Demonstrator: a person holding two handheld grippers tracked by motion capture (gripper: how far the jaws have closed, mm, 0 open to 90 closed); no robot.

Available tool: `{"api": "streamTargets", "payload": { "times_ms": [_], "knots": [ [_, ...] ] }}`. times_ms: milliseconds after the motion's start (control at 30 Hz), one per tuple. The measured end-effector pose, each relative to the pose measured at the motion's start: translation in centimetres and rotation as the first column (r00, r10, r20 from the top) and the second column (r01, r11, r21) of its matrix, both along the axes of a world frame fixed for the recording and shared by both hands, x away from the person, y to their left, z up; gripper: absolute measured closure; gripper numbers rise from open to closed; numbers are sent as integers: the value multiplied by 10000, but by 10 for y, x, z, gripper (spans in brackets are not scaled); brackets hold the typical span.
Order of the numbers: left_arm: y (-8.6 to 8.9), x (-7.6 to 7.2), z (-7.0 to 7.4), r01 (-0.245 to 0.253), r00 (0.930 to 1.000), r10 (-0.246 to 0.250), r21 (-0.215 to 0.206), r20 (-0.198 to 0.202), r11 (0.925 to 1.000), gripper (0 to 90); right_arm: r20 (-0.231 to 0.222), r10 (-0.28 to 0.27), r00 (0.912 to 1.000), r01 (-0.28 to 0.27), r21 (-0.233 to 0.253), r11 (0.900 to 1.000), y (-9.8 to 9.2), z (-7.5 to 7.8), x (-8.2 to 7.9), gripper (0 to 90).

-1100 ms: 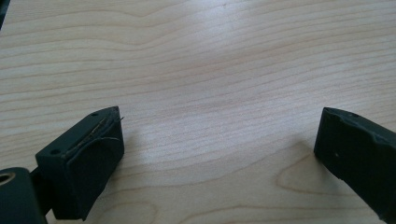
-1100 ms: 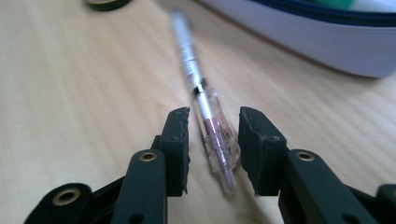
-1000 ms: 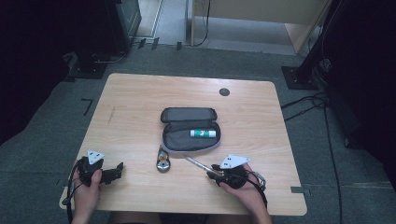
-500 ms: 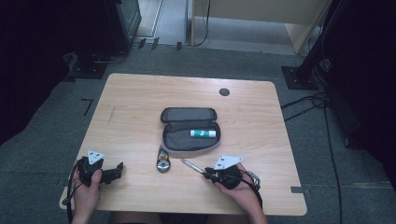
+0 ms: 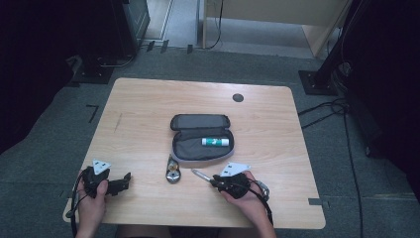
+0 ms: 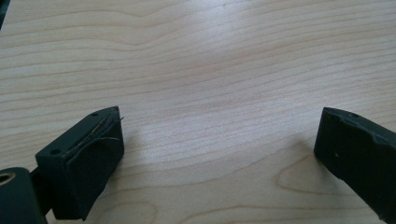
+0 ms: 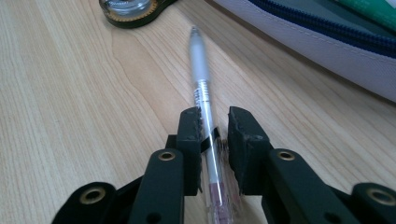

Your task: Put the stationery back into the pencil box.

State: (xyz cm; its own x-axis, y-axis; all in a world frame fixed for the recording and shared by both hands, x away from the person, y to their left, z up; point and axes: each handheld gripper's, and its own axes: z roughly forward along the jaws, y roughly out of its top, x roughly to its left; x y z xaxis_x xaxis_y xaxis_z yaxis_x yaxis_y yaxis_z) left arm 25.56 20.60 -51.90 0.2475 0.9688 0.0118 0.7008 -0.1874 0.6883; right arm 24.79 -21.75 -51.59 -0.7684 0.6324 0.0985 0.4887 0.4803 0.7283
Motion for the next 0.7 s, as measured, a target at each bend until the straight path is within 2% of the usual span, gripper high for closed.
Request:
{"api": "streamTargets", "payload": {
  "times_ms": [100,200,267,400,433,500,600,700],
  "knots": [
    [0,0,0,-4,10000,4,-10,0,10000,17,-158,-229,9996,232,193,9995,-1,-1,0,763],
    [0,0,0,-3,10000,3,-9,0,10000,17,-47,-208,9998,209,48,9998,-2,0,-6,762],
    [0,0,0,-7,10000,7,-14,-1,10000,17,222,-171,9996,171,-28,9998,-2,-1,-10,768],
    [0,0,0,-4,10000,4,-9,-2,10000,17,349,-197,9992,204,-216,9996,0,-1,-13,779],
    [0,0,0,-3,10000,3,-1,0,10000,17,464,-151,9988,173,-479,9987,3,1,-14,783],
    [0,0,0,1,10000,-1,2,-1,10000,17,498,-110,9987,138,-562,9983,4,1,-14,785],
    [0,0,0,-1,10000,1,1,-2,10000,17,517,-171,9985,197,-507,9985,2,1,-13,785],
    [0,0,0,3,10000,-3,4,-4,10000,17,585,-92,9982,102,-166,9998,-2,5,-14,786]
  ]
}}
